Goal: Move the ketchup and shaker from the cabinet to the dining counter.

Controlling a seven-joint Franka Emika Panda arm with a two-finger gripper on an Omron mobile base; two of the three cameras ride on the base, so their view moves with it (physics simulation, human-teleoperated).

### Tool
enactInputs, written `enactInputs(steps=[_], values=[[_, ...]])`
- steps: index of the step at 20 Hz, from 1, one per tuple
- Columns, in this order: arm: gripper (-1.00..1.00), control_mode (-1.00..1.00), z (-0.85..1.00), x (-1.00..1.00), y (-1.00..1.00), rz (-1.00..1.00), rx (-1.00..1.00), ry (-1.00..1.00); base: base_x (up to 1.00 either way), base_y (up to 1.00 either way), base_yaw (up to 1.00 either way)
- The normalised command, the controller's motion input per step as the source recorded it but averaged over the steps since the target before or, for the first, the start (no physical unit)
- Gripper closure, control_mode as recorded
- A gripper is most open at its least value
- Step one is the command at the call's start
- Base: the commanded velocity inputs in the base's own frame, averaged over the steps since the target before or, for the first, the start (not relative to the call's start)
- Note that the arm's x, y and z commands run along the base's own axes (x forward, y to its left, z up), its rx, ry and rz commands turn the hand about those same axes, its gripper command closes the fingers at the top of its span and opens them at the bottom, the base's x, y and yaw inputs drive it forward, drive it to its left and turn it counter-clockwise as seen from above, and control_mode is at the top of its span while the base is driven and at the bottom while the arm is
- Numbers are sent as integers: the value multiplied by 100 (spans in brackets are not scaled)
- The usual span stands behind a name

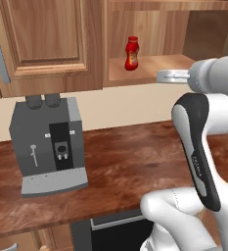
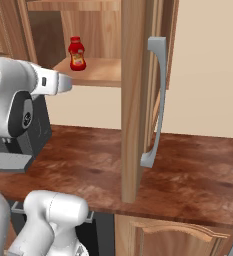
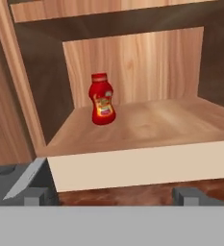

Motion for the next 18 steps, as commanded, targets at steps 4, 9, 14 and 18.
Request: enactInputs(steps=[4, 9, 14, 18], values=[[-100, -100, 14, 19, -2, 7, -12, -4, 0, 0, 0], [-100, -100, 25, 20, -1, 15, -1, 3, 0, 0, 0], [-100, -100, 25, 13, 0, 14, -9, 1, 0, 0, 0], [-100, -100, 26, 30, 0, 5, -3, 2, 0, 0, 0]])
